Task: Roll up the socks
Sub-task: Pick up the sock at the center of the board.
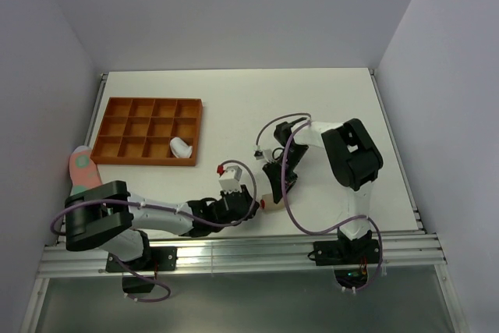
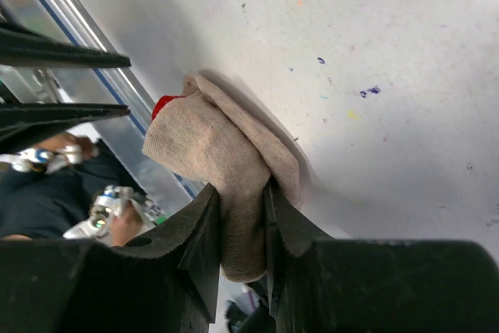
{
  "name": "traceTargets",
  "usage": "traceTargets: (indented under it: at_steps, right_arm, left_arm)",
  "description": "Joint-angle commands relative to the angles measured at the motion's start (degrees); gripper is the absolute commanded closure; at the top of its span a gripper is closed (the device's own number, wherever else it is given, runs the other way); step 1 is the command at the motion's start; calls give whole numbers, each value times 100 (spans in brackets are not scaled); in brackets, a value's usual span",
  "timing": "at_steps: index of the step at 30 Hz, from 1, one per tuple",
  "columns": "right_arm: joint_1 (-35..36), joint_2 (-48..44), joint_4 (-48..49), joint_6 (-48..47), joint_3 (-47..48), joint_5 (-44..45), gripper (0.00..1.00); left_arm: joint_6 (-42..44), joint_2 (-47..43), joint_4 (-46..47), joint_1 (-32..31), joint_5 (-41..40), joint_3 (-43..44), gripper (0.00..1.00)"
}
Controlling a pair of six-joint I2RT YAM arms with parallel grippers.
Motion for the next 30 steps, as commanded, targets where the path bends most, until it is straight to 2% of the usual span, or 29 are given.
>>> traceTargets:
  at_steps: [1, 2, 5, 11, 16, 17, 25, 30]
  right_arm:
    - [-53, 171, 1060, 336, -97, 566, 88]
    - [-53, 189, 1121, 416, -98, 522, 89]
    - [-62, 250, 1183, 662, -63, 373, 89]
    - [-106, 268, 1333, 1049, -27, 82, 89]
    - [-167, 303, 1403, 1269, -54, -111, 90]
    - [-211, 338, 1368, 1295, -62, -242, 90]
    - [-273, 514, 1237, 1419, -80, -673, 90]
    - [-273, 426, 1236, 1506, -212, -1042, 90]
  left_arm:
    - [-1526, -171, -526, -591, -1164, -92, 69]
    - [-2068, -154, -482, -707, -1289, -145, 68]
    - [-2792, -14, -236, -1006, -1649, -207, 64]
    - [-2926, 391, 529, -1086, -1896, -145, 51]
    - [-3585, 698, 808, -1024, -2098, -250, 45]
    - [-3664, 760, 1167, -1015, -2125, -347, 45]
    - [-4402, 1374, 1803, -980, -2634, -374, 43]
    - [-4798, 1674, 2409, -831, -2687, -620, 46]
